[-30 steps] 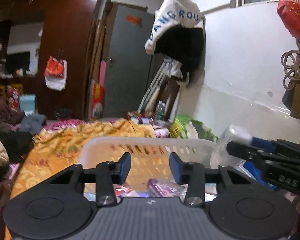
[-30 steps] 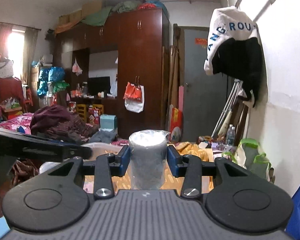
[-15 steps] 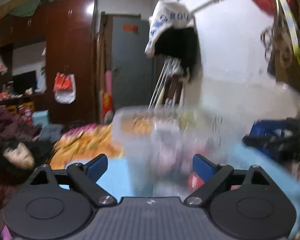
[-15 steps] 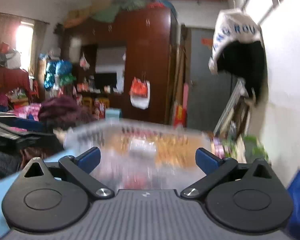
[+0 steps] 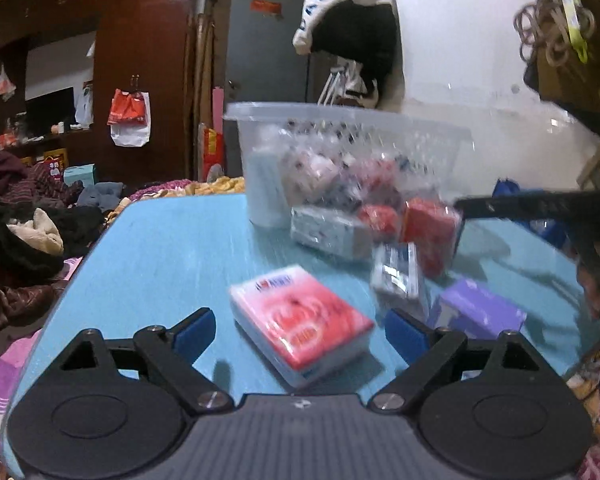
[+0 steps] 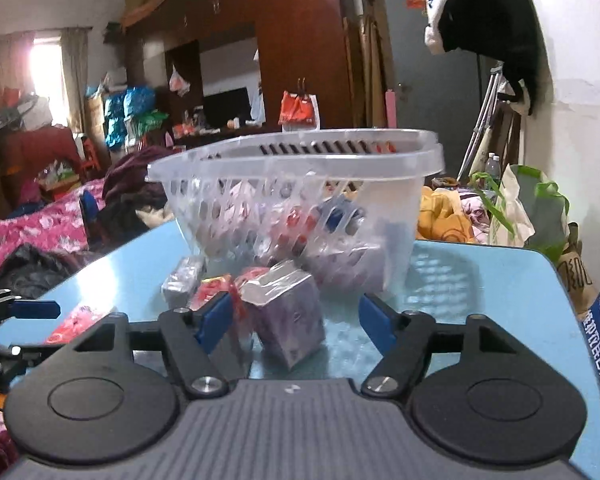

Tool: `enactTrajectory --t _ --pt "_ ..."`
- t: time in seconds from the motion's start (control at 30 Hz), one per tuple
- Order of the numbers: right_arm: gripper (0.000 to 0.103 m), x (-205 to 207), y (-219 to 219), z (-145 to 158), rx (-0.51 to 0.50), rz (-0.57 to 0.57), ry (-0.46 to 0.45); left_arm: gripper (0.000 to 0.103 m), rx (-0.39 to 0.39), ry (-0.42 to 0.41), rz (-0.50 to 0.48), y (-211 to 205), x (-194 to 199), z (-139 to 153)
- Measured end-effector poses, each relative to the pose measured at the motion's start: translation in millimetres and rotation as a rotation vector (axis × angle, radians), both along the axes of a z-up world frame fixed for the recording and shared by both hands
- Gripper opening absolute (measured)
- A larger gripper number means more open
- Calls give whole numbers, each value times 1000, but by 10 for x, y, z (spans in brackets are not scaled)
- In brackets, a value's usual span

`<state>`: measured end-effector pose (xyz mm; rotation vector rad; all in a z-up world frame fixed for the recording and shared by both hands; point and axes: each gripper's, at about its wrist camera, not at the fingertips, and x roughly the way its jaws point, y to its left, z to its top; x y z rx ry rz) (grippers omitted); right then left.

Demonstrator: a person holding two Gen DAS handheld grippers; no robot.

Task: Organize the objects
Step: 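Grasp another pink tissue pack with left while right grasps a clear-wrapped purple box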

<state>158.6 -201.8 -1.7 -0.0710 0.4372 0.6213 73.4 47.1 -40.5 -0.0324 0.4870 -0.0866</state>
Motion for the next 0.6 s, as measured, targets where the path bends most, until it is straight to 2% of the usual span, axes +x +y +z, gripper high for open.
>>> enactTrajectory --t 0.1,0.2,0.3,0.33,0.4,0.47,0.6 --pt "73 90 129 -51 -46 -7 8 94 2 29 -4 -67 52 -95" --pt "73 181 192 -98 -58 -16 31 94 38 15 17 -136 44 -141" --pt "51 185 186 -130 -53 1 52 94 37 -1 24 -171 32 -160" --pt "51 175 180 -127 -47 6 52 93 43 -10 25 -184 30 -171" --pt "51 102 167 -114 -49 9 28 73 56 -47 35 -203 -4 -190" --pt "51 27 150 -99 -59 -6 -12 72 56 -62 45 -204 -14 -199" --pt "51 -10 116 -71 -34 -24 -35 72 67 -113 40 -211 -61 -192"
